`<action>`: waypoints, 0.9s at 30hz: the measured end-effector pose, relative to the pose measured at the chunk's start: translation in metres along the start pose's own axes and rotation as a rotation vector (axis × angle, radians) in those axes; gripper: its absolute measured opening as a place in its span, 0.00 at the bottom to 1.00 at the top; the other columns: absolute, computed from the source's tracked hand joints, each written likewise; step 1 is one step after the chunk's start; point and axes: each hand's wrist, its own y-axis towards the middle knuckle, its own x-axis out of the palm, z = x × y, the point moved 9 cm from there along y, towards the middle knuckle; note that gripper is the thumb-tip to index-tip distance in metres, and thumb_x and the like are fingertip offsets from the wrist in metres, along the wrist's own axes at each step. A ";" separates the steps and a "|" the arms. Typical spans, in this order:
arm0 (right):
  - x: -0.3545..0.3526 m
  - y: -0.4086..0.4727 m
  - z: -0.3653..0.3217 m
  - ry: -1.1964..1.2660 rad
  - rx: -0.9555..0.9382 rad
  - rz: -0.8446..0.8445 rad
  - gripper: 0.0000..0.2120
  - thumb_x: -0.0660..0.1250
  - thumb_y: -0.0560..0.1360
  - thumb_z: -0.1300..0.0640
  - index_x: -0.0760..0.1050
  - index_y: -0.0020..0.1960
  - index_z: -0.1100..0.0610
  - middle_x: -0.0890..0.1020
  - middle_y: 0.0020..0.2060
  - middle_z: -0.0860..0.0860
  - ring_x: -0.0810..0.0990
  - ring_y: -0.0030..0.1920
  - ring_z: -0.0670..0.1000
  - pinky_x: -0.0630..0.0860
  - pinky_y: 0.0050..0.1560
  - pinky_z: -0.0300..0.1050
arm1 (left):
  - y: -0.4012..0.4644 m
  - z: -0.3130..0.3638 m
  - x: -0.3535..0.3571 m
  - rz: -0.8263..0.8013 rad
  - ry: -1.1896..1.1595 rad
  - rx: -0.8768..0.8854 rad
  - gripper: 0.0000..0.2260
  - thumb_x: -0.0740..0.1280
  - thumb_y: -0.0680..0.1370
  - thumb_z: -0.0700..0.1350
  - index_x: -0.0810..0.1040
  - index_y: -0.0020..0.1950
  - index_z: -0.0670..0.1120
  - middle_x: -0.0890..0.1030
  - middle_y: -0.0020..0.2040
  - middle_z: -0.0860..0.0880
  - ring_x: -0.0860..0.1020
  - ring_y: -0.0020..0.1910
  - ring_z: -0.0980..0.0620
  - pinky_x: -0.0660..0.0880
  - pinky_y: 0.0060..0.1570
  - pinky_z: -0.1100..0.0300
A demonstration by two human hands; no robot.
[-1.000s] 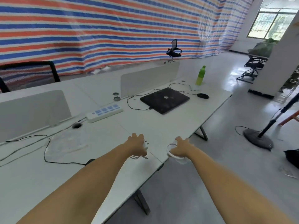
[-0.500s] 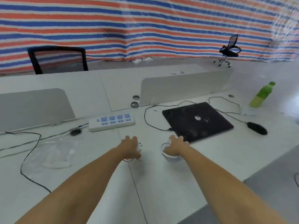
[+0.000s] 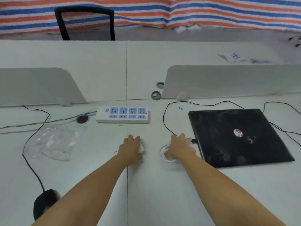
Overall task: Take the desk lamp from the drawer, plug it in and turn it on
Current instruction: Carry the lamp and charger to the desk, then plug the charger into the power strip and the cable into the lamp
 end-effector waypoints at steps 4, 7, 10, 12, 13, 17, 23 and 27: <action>0.008 0.018 -0.003 -0.015 0.064 -0.025 0.27 0.65 0.67 0.53 0.62 0.65 0.49 0.61 0.61 0.53 0.59 0.64 0.60 0.70 0.54 0.63 | 0.012 -0.001 0.003 0.086 0.053 0.007 0.30 0.68 0.70 0.51 0.61 0.69 0.46 0.68 0.61 0.44 0.68 0.57 0.44 0.69 0.50 0.55; 0.011 0.021 -0.004 -0.016 0.076 -0.038 0.28 0.66 0.68 0.53 0.61 0.65 0.49 0.59 0.63 0.53 0.56 0.67 0.61 0.68 0.56 0.66 | 0.014 -0.001 0.003 0.154 0.099 0.022 0.32 0.66 0.71 0.53 0.60 0.71 0.45 0.69 0.63 0.44 0.69 0.58 0.44 0.68 0.50 0.55; 0.012 0.018 -0.002 -0.035 0.060 -0.070 0.30 0.67 0.67 0.50 0.60 0.66 0.49 0.59 0.62 0.53 0.58 0.65 0.62 0.70 0.56 0.63 | 0.014 -0.002 0.007 0.087 0.121 0.036 0.37 0.66 0.71 0.55 0.53 0.75 0.45 0.66 0.66 0.43 0.67 0.63 0.43 0.69 0.56 0.52; 0.009 0.019 -0.004 -0.068 0.005 -0.119 0.37 0.68 0.65 0.48 0.56 0.70 0.49 0.58 0.65 0.55 0.58 0.66 0.64 0.68 0.61 0.63 | 0.014 -0.004 0.007 -0.018 0.027 0.029 0.40 0.65 0.72 0.58 0.48 0.77 0.47 0.62 0.70 0.43 0.63 0.68 0.42 0.66 0.63 0.48; 0.004 0.015 -0.006 -0.084 -0.037 -0.149 0.41 0.69 0.65 0.46 0.53 0.73 0.49 0.58 0.68 0.57 0.57 0.68 0.66 0.66 0.65 0.62 | 0.011 -0.007 0.002 -0.044 -0.041 0.030 0.40 0.64 0.73 0.58 0.47 0.77 0.48 0.60 0.72 0.43 0.61 0.70 0.42 0.64 0.65 0.46; -0.033 -0.003 -0.025 0.046 -0.255 -0.210 0.41 0.68 0.72 0.47 0.49 0.77 0.50 0.58 0.75 0.58 0.56 0.74 0.63 0.60 0.71 0.57 | -0.007 -0.040 -0.038 0.145 -0.365 0.014 0.30 0.64 0.77 0.52 0.57 0.76 0.48 0.64 0.72 0.44 0.61 0.71 0.44 0.64 0.67 0.48; -0.050 -0.058 -0.102 0.074 -0.675 0.163 0.15 0.57 0.78 0.63 0.76 0.60 0.57 0.78 0.60 0.54 0.76 0.59 0.55 0.71 0.58 0.47 | -0.054 -0.111 -0.034 0.377 -0.464 -0.156 0.14 0.61 0.76 0.37 0.74 0.62 0.44 0.75 0.57 0.43 0.73 0.59 0.44 0.72 0.52 0.54; 0.012 -0.051 -0.131 -0.302 -0.714 0.109 0.24 0.61 0.76 0.60 0.63 0.71 0.55 0.65 0.71 0.56 0.66 0.69 0.58 0.64 0.66 0.54 | -0.064 -0.098 -0.001 0.204 -0.342 -0.024 0.28 0.59 0.72 0.33 0.65 0.72 0.47 0.69 0.65 0.44 0.68 0.64 0.44 0.71 0.58 0.53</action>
